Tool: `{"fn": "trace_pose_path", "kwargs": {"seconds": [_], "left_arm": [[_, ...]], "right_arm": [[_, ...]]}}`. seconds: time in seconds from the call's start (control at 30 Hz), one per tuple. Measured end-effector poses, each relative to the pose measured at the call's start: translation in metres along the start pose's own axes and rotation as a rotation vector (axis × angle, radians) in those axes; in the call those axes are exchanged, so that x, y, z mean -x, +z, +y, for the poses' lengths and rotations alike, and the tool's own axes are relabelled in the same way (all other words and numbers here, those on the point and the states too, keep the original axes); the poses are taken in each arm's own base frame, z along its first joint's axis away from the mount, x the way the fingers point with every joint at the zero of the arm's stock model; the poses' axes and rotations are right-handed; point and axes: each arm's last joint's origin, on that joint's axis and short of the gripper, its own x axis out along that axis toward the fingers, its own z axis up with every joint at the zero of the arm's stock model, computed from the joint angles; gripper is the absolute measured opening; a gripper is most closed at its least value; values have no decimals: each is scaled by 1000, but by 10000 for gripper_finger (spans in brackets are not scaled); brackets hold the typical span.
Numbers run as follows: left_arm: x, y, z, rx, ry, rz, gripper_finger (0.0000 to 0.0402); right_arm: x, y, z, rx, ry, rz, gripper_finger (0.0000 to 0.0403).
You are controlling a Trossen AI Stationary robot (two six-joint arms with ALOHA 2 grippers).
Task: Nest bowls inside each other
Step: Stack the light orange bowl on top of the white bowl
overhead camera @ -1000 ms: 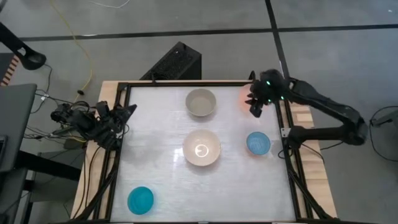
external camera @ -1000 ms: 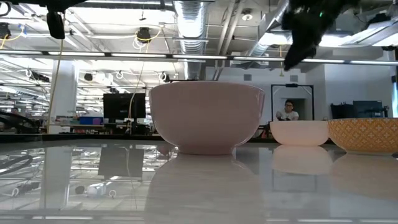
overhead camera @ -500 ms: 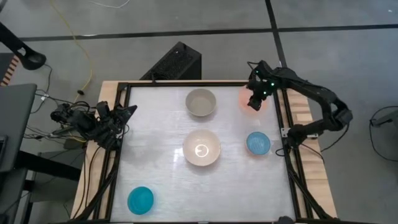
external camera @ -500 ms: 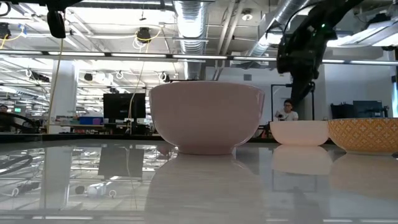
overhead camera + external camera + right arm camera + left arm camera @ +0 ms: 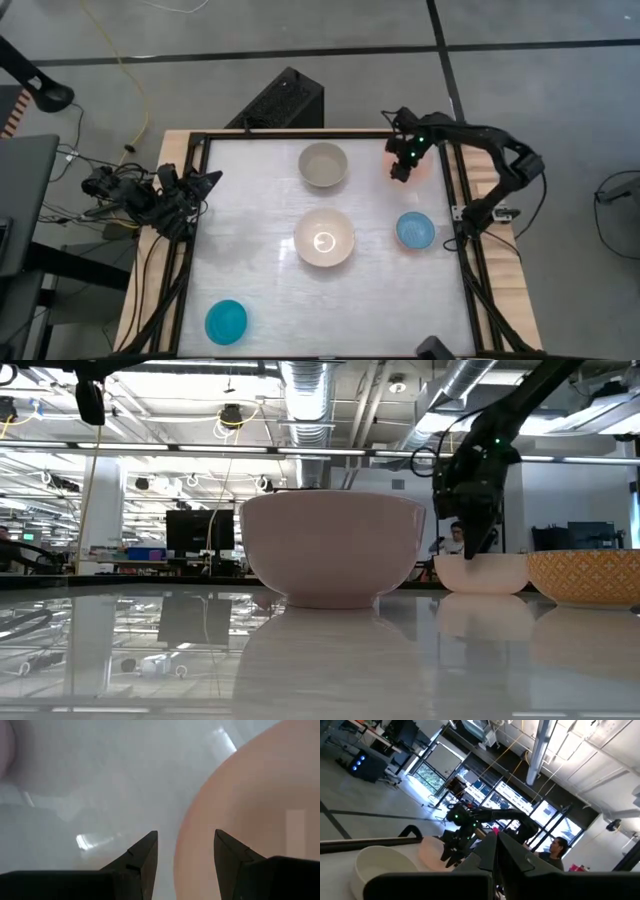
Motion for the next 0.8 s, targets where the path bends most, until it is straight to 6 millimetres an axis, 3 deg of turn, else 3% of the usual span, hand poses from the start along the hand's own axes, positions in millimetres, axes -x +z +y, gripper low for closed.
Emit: {"fn": "trace_pose_path", "kwargs": {"seconds": [0.13,0.27,0.4,0.6,0.8], "left_arm": [[0,0,1,-3,20,-5,0],[0,0,1,-5,30,-8,0],[0,0,1,-5,32,-9,0],[0,0,1,-4,33,-9,0],[0,0,1,-3,36,-9,0]], "right_arm": [[-13,4,-1,12,0,31,124],[-19,7,1,18,108,7,26],[-18,13,7,19,263,-86,9],[14,18,30,87,551,-301,1],[60,22,79,251,615,-490,1]]}}
